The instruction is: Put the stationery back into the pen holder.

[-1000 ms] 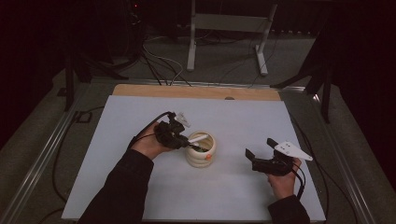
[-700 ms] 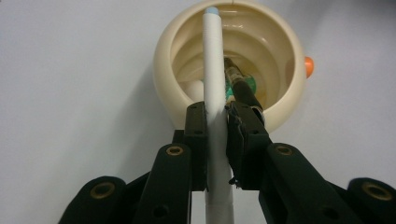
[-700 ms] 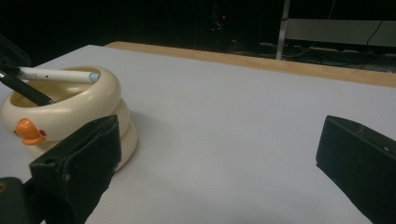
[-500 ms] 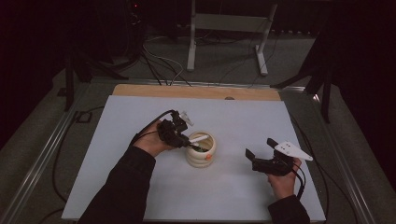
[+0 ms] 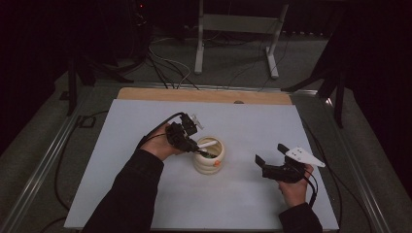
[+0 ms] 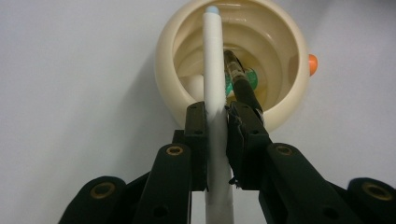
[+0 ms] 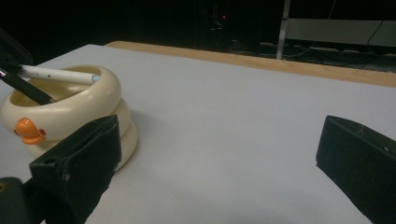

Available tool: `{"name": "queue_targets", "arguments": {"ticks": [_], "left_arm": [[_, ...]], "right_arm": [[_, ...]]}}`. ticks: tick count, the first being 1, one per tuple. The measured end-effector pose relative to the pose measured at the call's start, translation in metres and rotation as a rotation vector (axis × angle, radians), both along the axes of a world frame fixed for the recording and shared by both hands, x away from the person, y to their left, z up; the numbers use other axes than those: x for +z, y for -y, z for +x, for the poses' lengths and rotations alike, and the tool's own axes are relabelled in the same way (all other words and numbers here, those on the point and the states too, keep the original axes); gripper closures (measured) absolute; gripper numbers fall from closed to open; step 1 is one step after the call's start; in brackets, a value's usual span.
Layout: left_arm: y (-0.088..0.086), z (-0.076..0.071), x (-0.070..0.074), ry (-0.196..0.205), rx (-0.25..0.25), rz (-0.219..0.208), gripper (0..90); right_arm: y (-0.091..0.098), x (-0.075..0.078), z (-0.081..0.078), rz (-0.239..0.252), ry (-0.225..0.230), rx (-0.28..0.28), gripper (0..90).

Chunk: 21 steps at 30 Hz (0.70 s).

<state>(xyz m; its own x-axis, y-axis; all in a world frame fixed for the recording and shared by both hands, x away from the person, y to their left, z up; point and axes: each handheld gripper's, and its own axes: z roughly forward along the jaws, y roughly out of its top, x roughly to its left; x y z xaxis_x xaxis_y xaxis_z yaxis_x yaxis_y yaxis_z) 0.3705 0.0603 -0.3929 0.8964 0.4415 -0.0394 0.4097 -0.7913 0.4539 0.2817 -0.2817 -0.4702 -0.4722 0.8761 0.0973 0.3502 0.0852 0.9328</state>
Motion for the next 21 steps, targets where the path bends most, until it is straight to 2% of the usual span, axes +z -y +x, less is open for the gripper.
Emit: {"name": "queue_targets", "arguments": {"ticks": [3, 7, 10, 13, 17, 21], "left_arm": [[-0.0003, 0.0007, 0.0002, 0.007, 0.008, -0.025, 79.0], [0.0026, 0.0008, -0.0013, 0.008, 0.003, -0.020, 79.0], [0.0048, 0.0008, -0.0022, 0.023, 0.006, -0.039, 79.0], [0.0040, 0.0018, -0.0011, 0.036, 0.020, -0.074, 78.9], [-0.0010, 0.0009, 0.0016, 0.054, 0.052, -0.149, 78.9], [-0.0046, -0.0006, 0.0006, 0.072, 0.071, -0.190, 79.0]], "right_arm": [[0.0003, 0.0000, 0.0002, 0.002, 0.000, -0.002, 0.1], [0.0002, -0.0002, 0.0001, -0.001, 0.000, -0.001, 0.1], [0.0002, -0.0002, 0.0001, 0.001, -0.001, -0.001, 0.1], [0.0005, -0.0001, 0.0000, 0.002, -0.001, -0.003, 0.1], [0.0007, -0.0002, 0.0001, 0.002, -0.003, -0.004, 0.1], [0.0000, -0.0004, 0.0001, 0.000, -0.003, -0.001, 0.1]]}}
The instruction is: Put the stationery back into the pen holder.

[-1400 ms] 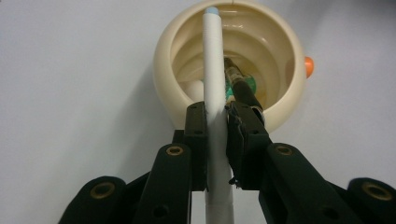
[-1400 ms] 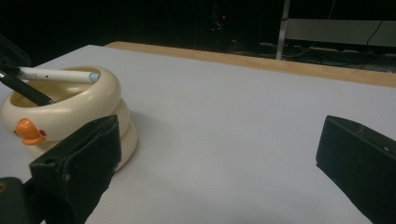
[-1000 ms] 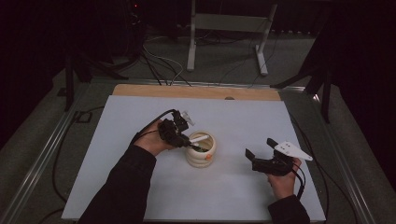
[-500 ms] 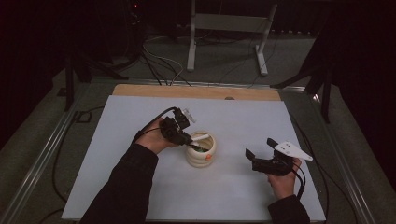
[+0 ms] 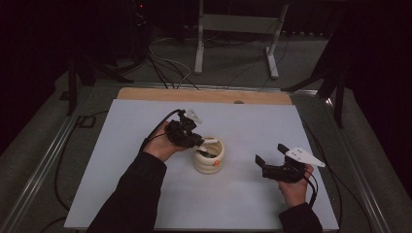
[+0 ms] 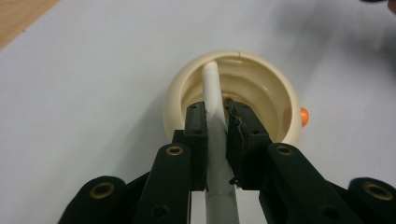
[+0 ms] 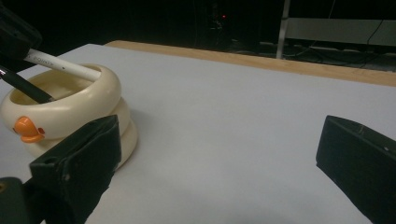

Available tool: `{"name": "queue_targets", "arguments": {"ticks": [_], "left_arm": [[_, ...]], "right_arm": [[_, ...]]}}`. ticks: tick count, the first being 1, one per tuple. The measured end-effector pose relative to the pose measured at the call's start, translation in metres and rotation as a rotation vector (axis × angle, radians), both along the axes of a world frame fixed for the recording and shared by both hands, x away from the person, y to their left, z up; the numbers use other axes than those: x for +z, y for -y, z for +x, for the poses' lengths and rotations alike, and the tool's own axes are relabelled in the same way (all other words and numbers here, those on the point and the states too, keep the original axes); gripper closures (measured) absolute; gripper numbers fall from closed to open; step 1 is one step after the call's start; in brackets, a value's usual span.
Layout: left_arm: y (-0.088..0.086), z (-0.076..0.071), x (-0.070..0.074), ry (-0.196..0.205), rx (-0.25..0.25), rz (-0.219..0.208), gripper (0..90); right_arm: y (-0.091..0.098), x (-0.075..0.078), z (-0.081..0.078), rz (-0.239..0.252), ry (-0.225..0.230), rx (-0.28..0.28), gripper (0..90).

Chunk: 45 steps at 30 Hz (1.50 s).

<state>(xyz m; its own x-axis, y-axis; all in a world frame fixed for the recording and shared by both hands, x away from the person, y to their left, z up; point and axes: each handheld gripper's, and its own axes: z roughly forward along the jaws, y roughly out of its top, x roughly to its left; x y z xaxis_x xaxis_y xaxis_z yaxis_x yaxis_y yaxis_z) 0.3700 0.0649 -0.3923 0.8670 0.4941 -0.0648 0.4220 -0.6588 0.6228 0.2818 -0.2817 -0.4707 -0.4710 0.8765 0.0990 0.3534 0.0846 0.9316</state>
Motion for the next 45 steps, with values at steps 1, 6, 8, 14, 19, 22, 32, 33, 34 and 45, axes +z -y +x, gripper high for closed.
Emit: {"name": "queue_targets", "arguments": {"ticks": [1, 6, 8, 14, 19, 22, 32, 33, 34, 45], "left_arm": [[-0.001, 0.000, -0.001, 0.003, 0.003, -0.005, 79.0], [-0.002, -0.001, -0.003, -0.011, -0.008, 0.019, 79.0], [-0.001, -0.002, -0.004, -0.013, -0.019, 0.034, 79.0], [0.004, -0.003, -0.005, -0.024, -0.036, 0.038, 79.0], [0.004, -0.002, -0.005, -0.037, -0.046, 0.043, 78.9], [0.003, -0.002, -0.005, -0.042, -0.042, 0.024, 78.4], [0.001, -0.002, 0.001, 0.034, 0.054, -0.037, 25.7], [0.001, -0.002, 0.001, 0.039, 0.066, -0.040, 22.0], [0.001, -0.002, 0.001, 0.045, 0.072, -0.043, 18.0], [-0.008, -0.001, 0.005, 0.110, 0.129, -0.078, 0.1]], "right_arm": [[0.000, 0.000, 0.000, 0.000, 0.000, 0.000, 0.2], [0.000, 0.000, 0.000, -0.001, -0.001, 0.000, 0.1], [0.000, 0.000, 0.000, 0.000, -0.002, 0.000, 0.1], [0.000, 0.000, 0.000, -0.001, -0.001, 0.001, 0.1], [0.000, 0.000, 0.000, -0.003, -0.002, 0.001, 0.1], [0.000, 0.000, 0.000, -0.002, -0.002, 0.001, 0.1], [0.000, 0.000, 0.000, 0.000, -0.003, 0.001, 0.1], [0.000, 0.000, 0.000, 0.000, -0.003, 0.001, 0.1], [0.000, 0.000, 0.000, 0.000, -0.002, 0.002, 0.1], [0.000, -0.001, 0.001, -0.004, -0.003, 0.003, 0.1]]}}
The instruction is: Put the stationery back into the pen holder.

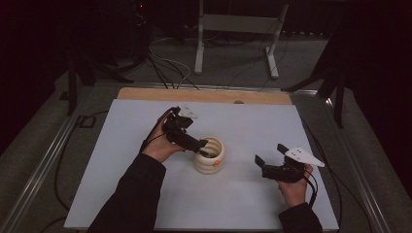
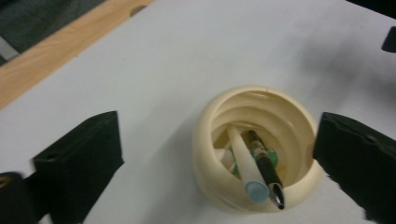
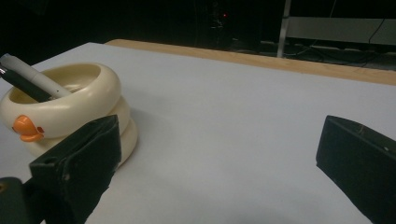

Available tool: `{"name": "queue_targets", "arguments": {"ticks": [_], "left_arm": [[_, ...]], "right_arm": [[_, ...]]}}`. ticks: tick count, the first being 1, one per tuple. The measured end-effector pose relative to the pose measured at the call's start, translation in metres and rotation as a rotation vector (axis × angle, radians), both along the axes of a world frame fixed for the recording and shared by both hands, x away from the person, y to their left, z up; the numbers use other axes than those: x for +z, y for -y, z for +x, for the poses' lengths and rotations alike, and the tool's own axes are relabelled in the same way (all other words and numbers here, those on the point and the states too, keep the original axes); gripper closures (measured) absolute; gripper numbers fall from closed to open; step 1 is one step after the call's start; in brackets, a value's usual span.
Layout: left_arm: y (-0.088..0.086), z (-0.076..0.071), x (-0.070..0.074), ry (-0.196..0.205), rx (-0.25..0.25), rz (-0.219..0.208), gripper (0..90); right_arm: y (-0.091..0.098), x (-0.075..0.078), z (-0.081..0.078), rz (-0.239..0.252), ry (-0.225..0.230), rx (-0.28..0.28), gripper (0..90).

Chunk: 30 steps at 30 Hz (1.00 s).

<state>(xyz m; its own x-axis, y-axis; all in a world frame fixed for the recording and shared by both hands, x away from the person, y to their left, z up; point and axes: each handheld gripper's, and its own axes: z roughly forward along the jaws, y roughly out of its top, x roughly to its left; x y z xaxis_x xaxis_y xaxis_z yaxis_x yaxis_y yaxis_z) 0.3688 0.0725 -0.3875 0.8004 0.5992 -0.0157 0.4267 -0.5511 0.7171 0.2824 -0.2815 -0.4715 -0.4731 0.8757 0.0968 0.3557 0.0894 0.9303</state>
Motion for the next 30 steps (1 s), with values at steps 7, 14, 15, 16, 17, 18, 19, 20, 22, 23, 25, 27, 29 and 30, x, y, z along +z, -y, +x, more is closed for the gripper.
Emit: {"name": "queue_targets", "arguments": {"ticks": [7, 14, 15, 16, 17, 18, 19, 20, 22, 23, 25, 27, 29, 30], "left_arm": [[-0.011, 0.001, 0.002, 0.034, 0.031, -0.048, 0.0], [-0.018, 0.001, 0.005, 0.062, 0.048, -0.074, 0.1], [-0.019, 0.001, 0.006, 0.064, 0.049, -0.081, 0.1], [-0.021, 0.001, 0.006, 0.067, 0.055, -0.092, 0.1], [-0.022, 0.001, 0.006, 0.068, 0.060, -0.106, 0.2], [-0.024, 0.002, 0.007, 0.064, 0.061, -0.113, 0.2], [-0.025, 0.002, 0.007, 0.065, 0.064, -0.116, 0.2], [-0.027, 0.002, 0.008, 0.070, 0.071, -0.119, 0.2], [-0.030, 0.003, 0.008, 0.081, 0.088, -0.130, 0.2], [-0.032, 0.002, 0.008, 0.086, 0.096, -0.135, 0.2], [-0.036, 0.002, 0.008, 0.098, 0.111, -0.135, 0.2], [-0.041, 0.001, 0.007, 0.113, 0.128, -0.138, 0.2], [-0.045, 0.001, 0.006, 0.121, 0.141, -0.151, 0.1], [-0.048, 0.000, 0.006, 0.127, 0.149, -0.152, 0.1]], "right_arm": [[0.000, 0.000, 0.000, 0.001, 0.000, 0.001, 0.1], [0.000, -0.001, 0.001, 0.002, -0.002, 0.002, 0.1], [-0.001, -0.001, 0.001, 0.001, -0.002, 0.002, 0.1], [-0.001, -0.001, 0.001, 0.002, -0.002, 0.002, 0.1], [-0.001, -0.001, 0.001, 0.002, -0.003, 0.003, 0.1], [-0.001, -0.001, 0.001, 0.002, -0.003, 0.003, 0.1], [-0.001, -0.001, 0.001, 0.002, -0.002, 0.004, 0.1], [-0.001, -0.001, 0.001, 0.003, -0.001, 0.004, 0.1], [-0.001, -0.001, 0.001, 0.005, -0.001, 0.003, 0.1], [-0.001, -0.001, 0.001, 0.004, -0.001, 0.003, 0.1], [-0.001, 0.000, 0.002, 0.005, 0.000, 0.004, 0.1], [-0.001, 0.000, 0.002, 0.005, 0.000, 0.004, 0.1], [-0.001, 0.000, 0.001, 0.005, 0.002, 0.003, 0.1], [0.000, 0.000, 0.001, 0.003, 0.003, 0.004, 0.1]]}}
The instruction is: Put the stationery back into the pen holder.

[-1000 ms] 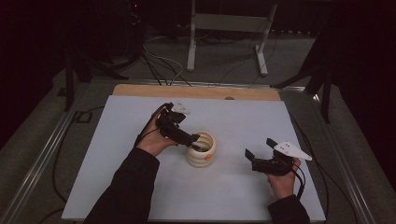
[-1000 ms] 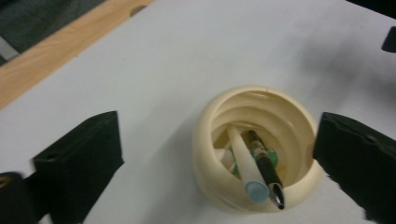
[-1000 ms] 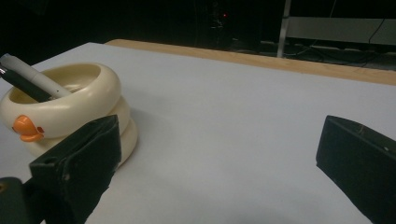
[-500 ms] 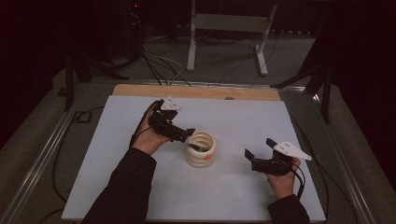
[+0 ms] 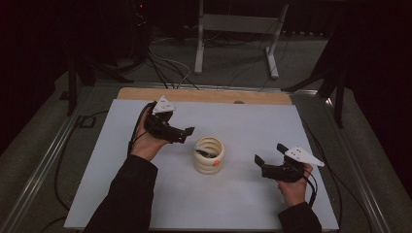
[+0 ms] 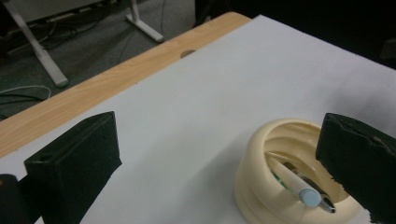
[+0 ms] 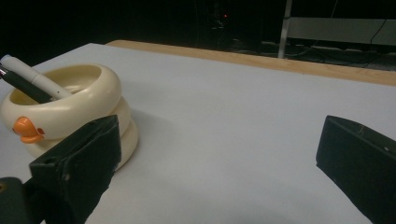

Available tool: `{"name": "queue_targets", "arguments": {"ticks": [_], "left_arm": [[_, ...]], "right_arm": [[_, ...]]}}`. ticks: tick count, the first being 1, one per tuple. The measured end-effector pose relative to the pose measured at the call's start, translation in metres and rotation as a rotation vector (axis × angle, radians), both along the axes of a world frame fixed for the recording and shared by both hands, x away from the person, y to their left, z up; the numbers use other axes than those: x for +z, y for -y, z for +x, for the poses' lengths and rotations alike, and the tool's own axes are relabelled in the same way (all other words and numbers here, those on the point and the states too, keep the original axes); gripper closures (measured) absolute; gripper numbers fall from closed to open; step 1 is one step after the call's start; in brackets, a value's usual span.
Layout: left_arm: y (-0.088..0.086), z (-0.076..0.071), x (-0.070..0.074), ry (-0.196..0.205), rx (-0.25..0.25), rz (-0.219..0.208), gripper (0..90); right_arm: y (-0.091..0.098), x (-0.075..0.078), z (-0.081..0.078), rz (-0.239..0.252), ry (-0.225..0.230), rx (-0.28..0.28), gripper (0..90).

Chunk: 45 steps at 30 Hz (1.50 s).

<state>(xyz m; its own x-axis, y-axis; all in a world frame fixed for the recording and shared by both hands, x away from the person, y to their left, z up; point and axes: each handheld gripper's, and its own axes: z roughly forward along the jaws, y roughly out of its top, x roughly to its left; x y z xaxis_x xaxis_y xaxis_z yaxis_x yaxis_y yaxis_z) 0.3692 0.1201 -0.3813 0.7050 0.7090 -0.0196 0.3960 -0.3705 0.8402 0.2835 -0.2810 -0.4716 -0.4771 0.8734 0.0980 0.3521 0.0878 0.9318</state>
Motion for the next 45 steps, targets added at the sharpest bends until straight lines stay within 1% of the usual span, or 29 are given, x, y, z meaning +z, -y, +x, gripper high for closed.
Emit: {"name": "queue_targets", "arguments": {"ticks": [4, 6, 8, 13, 17, 19, 25, 27, 29, 35, 39, 45], "left_arm": [[-0.009, -0.001, 0.000, 0.023, 0.033, -0.016, 0.1], [-0.013, -0.001, 0.000, 0.041, 0.053, -0.011, 0.1], [-0.017, -0.002, -0.001, 0.060, 0.070, -0.020, 0.1], [-0.027, -0.003, -0.003, 0.081, 0.109, -0.050, 0.1], [-0.035, -0.004, -0.007, 0.096, 0.125, -0.070, 0.1], [-0.039, -0.005, -0.009, 0.092, 0.131, -0.072, 0.1], [-0.048, -0.008, -0.014, 0.105, 0.154, -0.078, 0.1], [-0.051, -0.008, -0.015, 0.102, 0.157, -0.085, 0.1], [-0.054, -0.009, -0.017, 0.101, 0.161, -0.080, 0.1], [-0.062, -0.012, -0.021, 0.098, 0.173, -0.081, 0.1], [-0.067, -0.015, -0.024, 0.098, 0.182, -0.092, 0.1], [-0.074, -0.024, -0.027, 0.131, 0.194, -0.104, 0.1]], "right_arm": [[0.000, 0.000, 0.000, -0.001, 0.000, -0.002, 0.1], [0.000, 0.000, 0.000, 0.000, 0.001, -0.002, 0.1], [0.000, 0.000, 0.000, 0.001, 0.001, -0.003, 0.1], [0.001, 0.000, -0.001, 0.002, 0.001, -0.003, 0.1], [0.001, 0.000, -0.001, 0.004, 0.002, -0.005, 0.1], [0.001, 0.000, -0.001, 0.004, 0.003, -0.006, 0.1], [0.001, 0.000, -0.001, 0.003, 0.005, -0.006, 0.1], [0.001, 0.000, -0.001, 0.003, 0.005, -0.006, 0.1], [0.001, 0.000, -0.001, 0.004, 0.006, -0.007, 0.1], [0.001, 0.000, -0.001, 0.004, 0.007, -0.008, 0.1], [0.001, 0.000, -0.001, 0.003, 0.007, -0.006, 0.1], [0.001, 0.000, -0.001, 0.004, 0.008, -0.005, 0.1]]}}
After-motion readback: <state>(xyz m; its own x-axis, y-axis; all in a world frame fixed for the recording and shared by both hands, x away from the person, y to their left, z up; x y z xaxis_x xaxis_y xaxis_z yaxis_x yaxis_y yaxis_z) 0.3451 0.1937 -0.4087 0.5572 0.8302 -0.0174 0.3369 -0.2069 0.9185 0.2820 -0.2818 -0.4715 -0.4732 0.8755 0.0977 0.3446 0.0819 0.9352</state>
